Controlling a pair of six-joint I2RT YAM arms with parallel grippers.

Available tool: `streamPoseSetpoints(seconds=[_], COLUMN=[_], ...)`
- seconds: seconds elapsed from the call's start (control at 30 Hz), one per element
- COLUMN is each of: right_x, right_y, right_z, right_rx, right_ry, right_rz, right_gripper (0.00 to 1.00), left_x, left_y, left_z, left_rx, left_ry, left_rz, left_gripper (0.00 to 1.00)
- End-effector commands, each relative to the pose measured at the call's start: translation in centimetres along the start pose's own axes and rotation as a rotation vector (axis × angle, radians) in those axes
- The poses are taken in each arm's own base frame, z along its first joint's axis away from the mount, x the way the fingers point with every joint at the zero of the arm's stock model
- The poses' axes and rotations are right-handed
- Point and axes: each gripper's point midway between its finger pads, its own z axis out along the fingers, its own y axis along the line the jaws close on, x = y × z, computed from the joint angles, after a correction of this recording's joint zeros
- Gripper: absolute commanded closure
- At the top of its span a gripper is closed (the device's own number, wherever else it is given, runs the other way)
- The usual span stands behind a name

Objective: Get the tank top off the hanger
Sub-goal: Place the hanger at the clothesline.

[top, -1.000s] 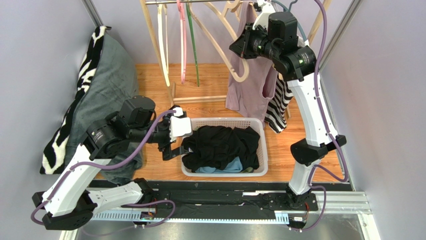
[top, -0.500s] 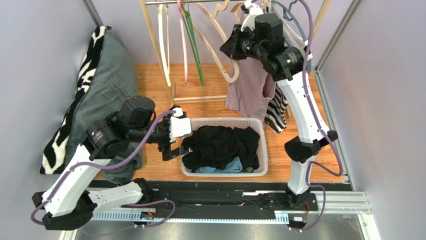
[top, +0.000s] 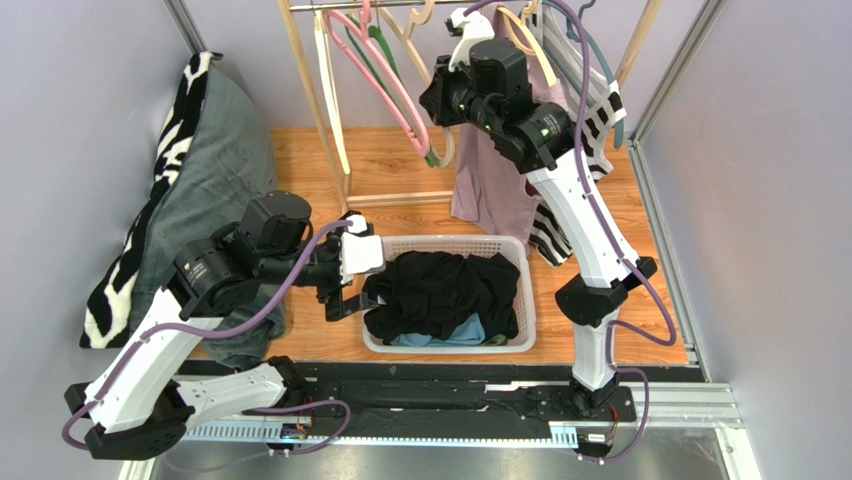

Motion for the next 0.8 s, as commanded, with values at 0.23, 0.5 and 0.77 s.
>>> streamPoseSetpoints(seconds=[0.23,0.5,0.77], right_x=[-2.0,-5.5,-7.1], right_y=[0.5,-3.5,-7.6], right_z=[-3.5,-10.4,-14.1], right_rx=[-0.01,0.088,0.195], right_ry=[-0.048,-0.13,-0.185], right_rz=[-0.063,-0.09,-0.08], right_gripper=[0.52,0.37,0.37], left_x=[-1.4,-1.4,-1.2], left_y=[0.6,0.8,0.6], left_z=[0.2,0.5,0.3], left_rx=[-0.001,-0.003,-0.004], left_ry=[-0.037,-0.035,-0.037], left_rz=[0.02,0.02,0.014], left_gripper=[0.01,0.01,0.01])
